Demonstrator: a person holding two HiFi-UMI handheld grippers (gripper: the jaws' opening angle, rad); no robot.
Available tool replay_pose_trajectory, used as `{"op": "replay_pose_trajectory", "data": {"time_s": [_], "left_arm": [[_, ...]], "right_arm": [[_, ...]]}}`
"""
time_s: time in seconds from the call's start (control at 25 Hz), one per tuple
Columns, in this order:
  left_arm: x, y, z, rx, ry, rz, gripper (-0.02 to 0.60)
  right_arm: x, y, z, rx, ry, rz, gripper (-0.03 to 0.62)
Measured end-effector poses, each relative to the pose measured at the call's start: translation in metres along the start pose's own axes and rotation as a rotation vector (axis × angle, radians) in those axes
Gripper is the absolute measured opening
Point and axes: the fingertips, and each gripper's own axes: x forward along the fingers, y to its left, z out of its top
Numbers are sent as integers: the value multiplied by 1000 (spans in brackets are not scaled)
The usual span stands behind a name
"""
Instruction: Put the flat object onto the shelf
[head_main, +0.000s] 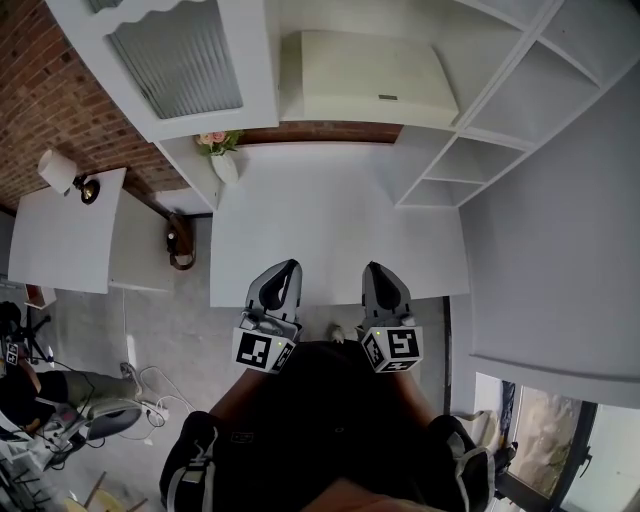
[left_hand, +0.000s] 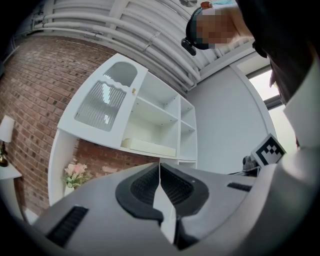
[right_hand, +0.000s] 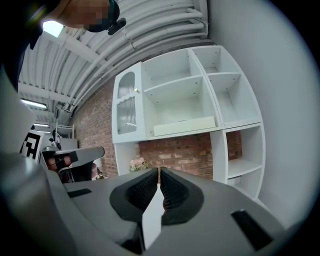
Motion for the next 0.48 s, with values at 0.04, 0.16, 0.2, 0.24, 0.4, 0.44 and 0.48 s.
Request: {"op": "replay_pose_trajectory", "data": {"time_s": [0.04, 0.16, 0.2, 0.24, 0.4, 0.44, 0.48], "left_arm": [[0, 0, 0, 0, 0, 0, 15], [-1, 0, 1, 1, -6, 2, 16], [-1, 0, 2, 1, -8, 2, 15], [-1, 0, 2, 1, -9, 1, 16], [-1, -2, 2, -1, -9, -2, 15], [-1, -2, 2, -1, -10, -3, 17], [-1, -2, 2, -2, -10, -3, 15]], "right_arm": [[0, 0, 0, -3, 0, -3, 38], [-1, 0, 0, -12, -2, -9, 38], [-1, 0, 1, -16, -2, -9, 38], [-1, 0, 1, -20, -3, -9, 38], [-2, -1, 2, -35, -8, -14, 38], [-2, -2, 2, -36, -10, -15, 38], [-3, -2, 2, -36, -10, -16, 38]]}}
